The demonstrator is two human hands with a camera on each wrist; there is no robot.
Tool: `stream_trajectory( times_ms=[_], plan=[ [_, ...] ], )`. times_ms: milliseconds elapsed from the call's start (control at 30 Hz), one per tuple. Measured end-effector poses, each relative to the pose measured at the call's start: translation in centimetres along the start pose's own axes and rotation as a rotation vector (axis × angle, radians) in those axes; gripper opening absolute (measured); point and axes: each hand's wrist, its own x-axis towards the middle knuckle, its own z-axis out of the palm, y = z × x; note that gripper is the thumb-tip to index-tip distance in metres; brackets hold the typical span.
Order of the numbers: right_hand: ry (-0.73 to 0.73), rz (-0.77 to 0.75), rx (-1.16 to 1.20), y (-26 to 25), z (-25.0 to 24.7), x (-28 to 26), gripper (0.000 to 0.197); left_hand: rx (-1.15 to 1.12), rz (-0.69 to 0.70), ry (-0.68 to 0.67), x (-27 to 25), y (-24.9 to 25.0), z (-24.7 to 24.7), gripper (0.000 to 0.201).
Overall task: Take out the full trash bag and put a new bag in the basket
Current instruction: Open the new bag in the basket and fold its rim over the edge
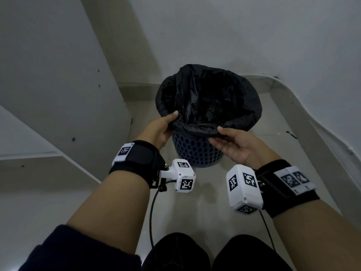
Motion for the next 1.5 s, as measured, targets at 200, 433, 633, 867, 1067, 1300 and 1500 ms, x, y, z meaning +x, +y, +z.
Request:
stream_trajectory(
  times_ms=[200,433,633,867,1067,1300,1500],
  plan=[
    [-0.011,0.011,-0.003,0.4,-0.2,-0.1,0.011,0.093,0.055,0.048,0.1,0.2,0.3,0.038],
    [-0.028,0.014,-0.016,1.1,0.0,-0.4,0.006,0.704,0.289,0.307,-0.3,-0.2,0.6,0.086],
    [0.024,-0.001,-0.03,1.6,-2.7,-0.2,0.068,1.366,1.073,-0.129,-1.4,-3.1,1.0,0.044],
    [0.016,-0.183,0.271,-0.6,-3.9,0.2,0.035,1.693,1.075,-0.101,-0.5,-4.4,1.2,0.064],
    [0.115,-0.1,0.452,0.5,-3.8,0.7,0.02,1.706,1.059,-0.107,-0.1,-4.4,1.1,0.063],
    [0.181,-0.047,0.387,-0.1,-2.5,0.9,0.018,1.689,1.067,-0.117,0.0,-4.3,1.2,0.062],
    [0.084,-0.043,0.469,0.2,-3.2,0.1,0.014,1.716,1.053,-0.073,0.0,-4.5,1.6,0.042]
  ],
)
